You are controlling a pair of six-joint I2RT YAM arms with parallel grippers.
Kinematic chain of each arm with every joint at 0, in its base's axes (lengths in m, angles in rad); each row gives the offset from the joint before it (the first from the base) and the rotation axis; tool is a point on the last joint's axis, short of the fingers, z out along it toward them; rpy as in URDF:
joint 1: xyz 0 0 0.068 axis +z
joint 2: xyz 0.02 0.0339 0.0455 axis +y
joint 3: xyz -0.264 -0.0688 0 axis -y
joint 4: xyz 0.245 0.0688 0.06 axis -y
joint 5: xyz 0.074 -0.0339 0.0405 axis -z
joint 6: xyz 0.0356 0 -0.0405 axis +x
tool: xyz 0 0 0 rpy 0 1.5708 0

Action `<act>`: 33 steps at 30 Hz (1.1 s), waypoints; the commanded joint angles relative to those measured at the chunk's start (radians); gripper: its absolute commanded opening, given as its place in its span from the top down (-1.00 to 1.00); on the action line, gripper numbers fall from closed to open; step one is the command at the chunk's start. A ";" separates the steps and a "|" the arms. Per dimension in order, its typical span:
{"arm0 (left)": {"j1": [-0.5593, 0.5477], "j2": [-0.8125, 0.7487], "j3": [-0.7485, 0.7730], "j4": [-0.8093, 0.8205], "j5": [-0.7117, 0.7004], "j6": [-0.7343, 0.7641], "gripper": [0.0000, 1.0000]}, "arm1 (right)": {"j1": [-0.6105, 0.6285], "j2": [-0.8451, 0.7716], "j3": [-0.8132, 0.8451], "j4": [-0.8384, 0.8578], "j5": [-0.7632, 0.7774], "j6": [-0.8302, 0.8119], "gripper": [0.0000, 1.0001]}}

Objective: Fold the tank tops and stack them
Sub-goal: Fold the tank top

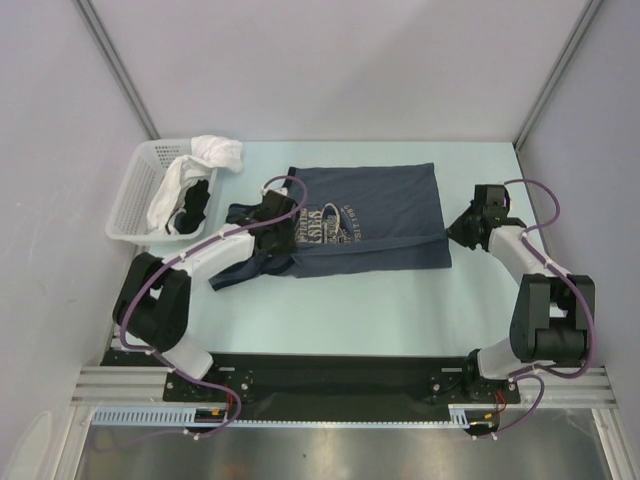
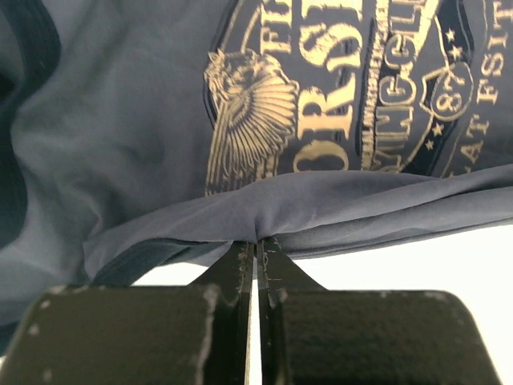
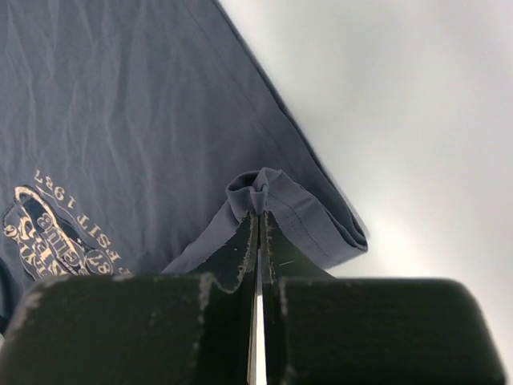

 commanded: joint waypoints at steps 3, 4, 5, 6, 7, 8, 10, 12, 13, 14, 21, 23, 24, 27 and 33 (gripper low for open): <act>0.045 0.048 0.080 0.010 0.016 0.047 0.99 | 0.011 0.066 0.098 0.026 0.044 -0.013 1.00; 0.051 0.056 0.098 0.005 0.018 0.053 1.00 | 0.015 0.087 0.113 0.025 0.047 -0.011 1.00; 0.055 0.063 0.106 0.004 0.019 0.054 0.99 | 0.016 0.095 0.121 0.025 0.053 -0.008 1.00; 0.059 0.080 0.115 0.004 0.023 0.056 0.99 | 0.018 0.106 0.129 0.023 0.058 -0.008 1.00; 0.062 0.089 0.132 0.002 0.027 0.062 0.99 | 0.018 0.116 0.138 0.020 0.063 -0.005 1.00; 0.064 0.099 0.141 0.004 0.035 0.064 0.99 | 0.019 0.133 0.152 0.016 0.072 -0.002 1.00; 0.068 0.131 0.173 -0.005 0.036 0.070 0.99 | 0.019 0.149 0.163 0.022 0.075 -0.002 1.00; 0.070 0.158 0.192 -0.012 0.035 0.076 1.00 | 0.021 0.173 0.180 0.025 0.072 -0.004 1.00; 0.073 0.168 0.207 -0.016 0.036 0.074 0.99 | 0.022 0.184 0.186 0.025 0.072 -0.001 1.00; 0.075 0.174 0.214 -0.015 0.041 0.076 0.99 | 0.024 0.202 0.193 0.023 0.073 -0.001 0.99; 0.084 0.228 0.276 -0.032 0.012 0.080 0.36 | 0.024 0.259 0.259 0.045 0.063 0.010 0.44; 0.085 0.223 0.290 -0.032 -0.014 0.084 -0.13 | 0.024 0.256 0.273 0.046 0.072 0.012 -0.34; 0.085 0.206 0.290 -0.026 -0.022 0.087 -0.27 | 0.024 0.250 0.273 0.051 0.073 0.010 -0.53; 0.085 0.150 0.274 -0.003 -0.054 0.097 -0.54 | 0.024 0.209 0.246 0.045 0.081 0.001 -0.73; 0.085 0.050 0.198 0.001 -0.040 0.126 -0.48 | 0.024 0.034 0.060 0.102 0.040 -0.025 -0.26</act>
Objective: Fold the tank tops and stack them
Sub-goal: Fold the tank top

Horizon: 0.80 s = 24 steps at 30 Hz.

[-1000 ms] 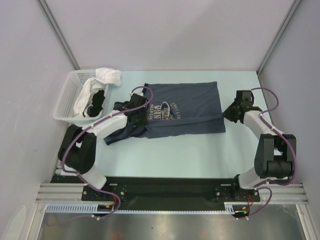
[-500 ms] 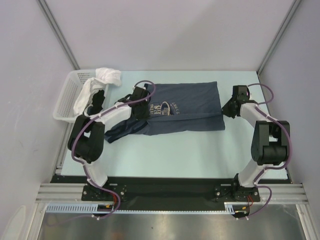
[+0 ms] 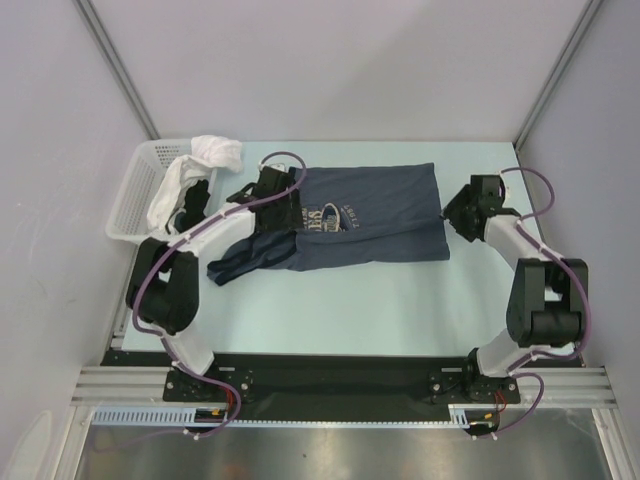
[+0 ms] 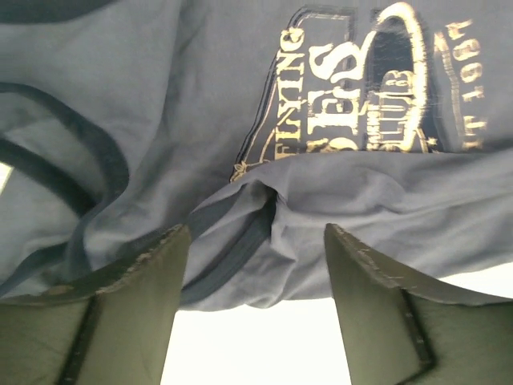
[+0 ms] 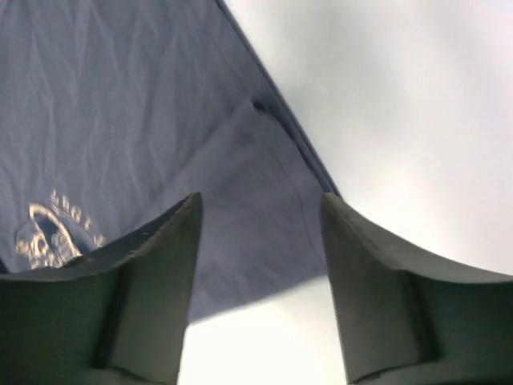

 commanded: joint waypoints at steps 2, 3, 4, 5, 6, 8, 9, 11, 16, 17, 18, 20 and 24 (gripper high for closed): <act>0.006 -0.109 -0.049 0.016 0.007 0.036 -0.43 | 0.003 -0.154 -0.103 0.041 -0.035 -0.025 -0.02; 0.006 -0.119 -0.060 0.021 0.015 0.038 -0.40 | 0.003 -0.165 -0.132 0.035 -0.041 -0.025 0.03; 0.006 -0.123 -0.081 0.025 0.018 0.038 -0.36 | 0.003 -0.178 -0.150 0.033 -0.046 -0.025 0.04; 0.006 -0.126 -0.092 0.033 0.028 0.040 -0.36 | 0.003 -0.188 -0.162 0.024 -0.047 -0.025 0.01; 0.006 -0.125 -0.102 0.042 0.041 0.041 -0.35 | 0.003 -0.211 -0.193 0.021 -0.046 -0.025 -0.04; 0.004 -0.120 -0.115 0.067 0.085 0.047 -0.35 | 0.003 -0.234 -0.221 0.018 -0.047 -0.022 -0.18; 0.004 -0.110 -0.114 0.077 0.097 0.049 -0.35 | 0.003 -0.256 -0.238 0.019 -0.049 -0.019 -0.22; 0.003 -0.097 -0.103 0.081 0.121 0.047 -0.35 | 0.006 -0.271 -0.279 0.032 -0.051 -0.001 -0.33; 0.001 -0.054 -0.066 0.088 0.144 0.023 -0.34 | 0.011 -0.264 -0.336 0.068 -0.050 0.038 -0.44; 0.001 -0.042 -0.060 0.090 0.144 0.021 -0.33 | 0.011 -0.256 -0.348 0.079 -0.054 0.050 -0.44; 0.001 -0.034 -0.054 0.090 0.144 0.017 -0.33 | 0.011 -0.248 -0.351 0.088 -0.049 0.058 -0.44; 0.001 -0.007 -0.031 0.090 0.173 0.015 -0.31 | 0.011 -0.212 -0.348 0.115 -0.047 0.070 -0.43; 0.001 0.038 0.010 0.081 0.190 0.013 -0.29 | 0.011 -0.139 -0.327 0.142 -0.038 0.079 -0.30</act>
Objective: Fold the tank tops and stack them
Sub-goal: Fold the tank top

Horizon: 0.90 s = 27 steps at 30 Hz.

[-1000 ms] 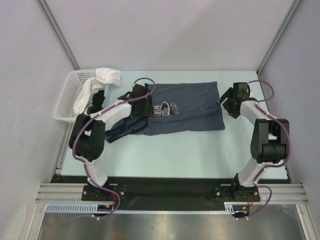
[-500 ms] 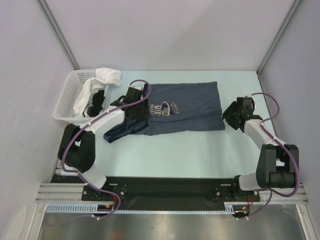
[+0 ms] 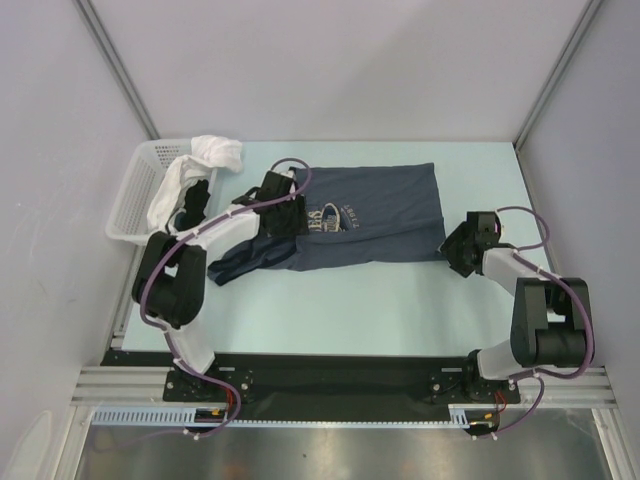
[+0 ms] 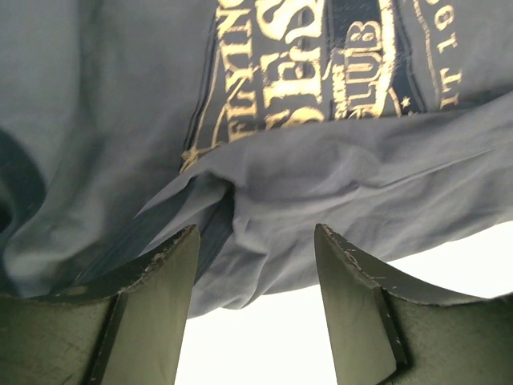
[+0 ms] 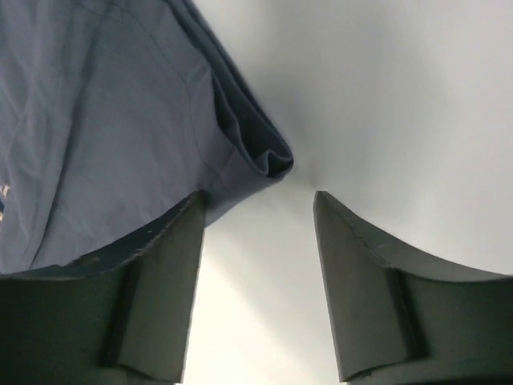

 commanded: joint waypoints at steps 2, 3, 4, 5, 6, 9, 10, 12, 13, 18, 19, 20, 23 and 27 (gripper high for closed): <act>0.001 0.032 0.070 0.028 0.043 -0.008 -0.29 | 0.005 0.057 0.025 0.051 0.032 0.026 0.14; 0.001 0.035 0.068 0.035 0.055 -0.008 -0.24 | 0.005 0.056 0.018 0.049 0.039 0.026 0.33; 0.001 0.038 0.070 0.037 0.063 -0.009 -0.13 | 0.005 0.053 0.013 0.037 0.053 0.027 0.55; 0.001 0.043 0.071 0.040 0.069 -0.011 -0.10 | 0.005 0.042 0.007 0.029 0.058 0.027 0.66; 0.001 0.046 0.070 0.041 0.072 -0.012 -0.08 | 0.005 0.034 0.001 0.029 0.062 0.029 0.74; 0.001 0.067 0.079 0.025 0.071 -0.019 -0.07 | 0.001 0.002 -0.025 0.020 0.072 0.029 1.00; 0.000 0.075 0.088 0.015 0.059 -0.022 -0.08 | -0.003 -0.007 -0.030 0.015 0.073 0.027 1.00; 0.003 0.087 0.088 0.009 0.042 -0.026 -0.08 | -0.004 -0.015 -0.030 0.009 0.073 0.023 1.00; 0.003 0.089 0.087 0.009 0.029 -0.029 -0.08 | -0.003 -0.016 -0.031 0.006 0.075 0.020 1.00; 0.003 0.116 0.102 0.018 0.022 -0.042 0.22 | -0.003 -0.018 -0.036 -0.006 0.081 0.012 1.00; 0.003 0.124 0.126 0.017 0.020 -0.043 0.41 | -0.003 -0.015 -0.037 -0.008 0.081 0.010 1.00; 0.004 0.148 0.145 0.015 0.025 -0.045 0.50 | -0.003 -0.015 -0.042 -0.008 0.081 0.010 1.00; 0.026 0.219 0.254 -0.043 0.020 -0.046 0.64 | -0.003 -0.016 -0.053 -0.011 0.084 0.010 1.00; 0.084 0.281 0.369 -0.089 0.056 -0.052 0.01 | -0.004 -0.029 -0.070 -0.014 0.088 0.006 1.00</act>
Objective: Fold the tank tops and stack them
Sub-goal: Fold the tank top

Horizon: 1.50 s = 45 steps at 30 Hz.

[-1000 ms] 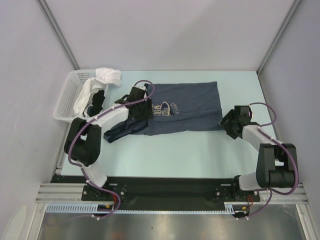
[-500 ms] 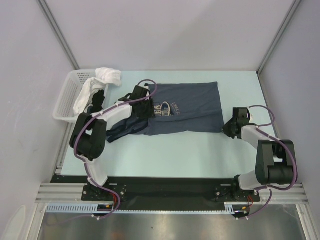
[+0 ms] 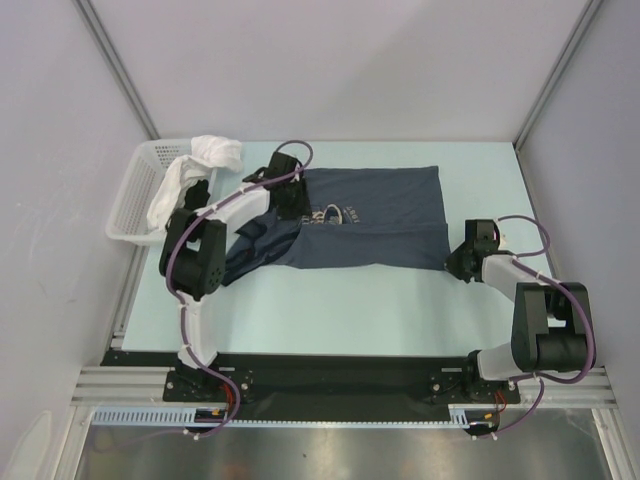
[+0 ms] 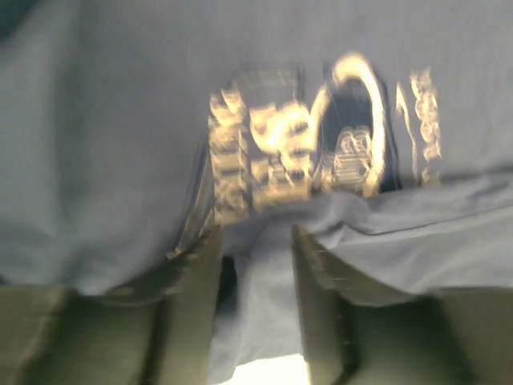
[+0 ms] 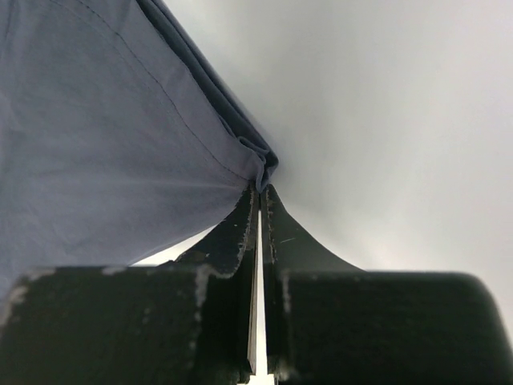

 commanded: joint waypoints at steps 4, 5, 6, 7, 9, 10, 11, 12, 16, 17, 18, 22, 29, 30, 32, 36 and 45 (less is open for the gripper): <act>0.059 0.008 0.134 -0.067 -0.046 0.006 -0.63 | -0.006 -0.038 -0.019 -0.012 0.031 -0.022 1.00; 0.059 0.005 0.139 -0.082 -0.071 0.014 -0.75 | -0.006 -0.036 -0.019 -0.010 0.029 -0.024 1.00; 0.059 0.000 0.143 -0.094 -0.076 0.023 -0.75 | -0.006 -0.032 -0.019 -0.010 0.026 -0.024 1.00; 0.058 -0.006 0.137 -0.102 -0.073 0.028 -0.73 | -0.006 -0.030 -0.016 -0.010 0.024 -0.024 1.00; 0.058 -0.049 0.099 -0.093 -0.059 0.038 -0.68 | -0.007 -0.032 -0.015 -0.010 0.023 -0.025 1.00; 0.056 -0.095 0.038 -0.082 -0.058 0.038 -0.66 | -0.007 -0.032 -0.016 -0.012 0.023 -0.027 1.00; 0.056 -0.124 0.001 -0.055 -0.056 0.038 -0.65 | -0.009 -0.033 -0.015 -0.010 0.024 -0.028 1.00; 0.056 -0.151 -0.081 -0.041 -0.055 0.038 -0.62 | -0.010 -0.035 -0.015 -0.012 0.024 -0.031 1.00; 0.056 -0.332 -0.278 0.018 -0.055 0.032 -0.57 | -0.018 -0.036 -0.018 -0.007 0.015 -0.036 1.00; 0.056 -0.362 -0.315 0.044 -0.059 0.026 -0.57 | -0.018 -0.038 -0.018 -0.008 0.014 -0.037 1.00; 0.058 -0.395 -0.380 0.051 -0.064 0.023 -0.58 | -0.018 -0.038 -0.018 -0.010 0.012 -0.039 1.00; 0.062 -0.576 -0.496 0.068 -0.069 0.011 -0.59 | -0.026 -0.052 -0.027 -0.033 0.043 -0.024 1.00; 0.105 -0.799 -0.660 0.070 -0.082 -0.110 -0.63 | -0.154 -0.110 -0.052 -0.067 0.073 0.007 1.00; 0.112 -0.822 -0.704 0.073 -0.085 -0.129 -0.65 | -0.176 -0.128 -0.055 -0.068 0.086 0.012 1.00; 0.116 -0.895 -0.744 0.073 -0.104 -0.191 -0.77 | -0.185 -0.148 -0.064 -0.074 0.106 0.019 1.00; 0.121 -1.006 -0.843 0.067 -0.164 -0.267 -0.78 | -0.188 -0.170 -0.076 -0.071 0.107 0.015 1.00; 0.153 -1.202 -1.001 -0.008 -0.251 -0.463 -0.83 | -0.188 -0.161 -0.078 -0.059 0.078 0.009 1.00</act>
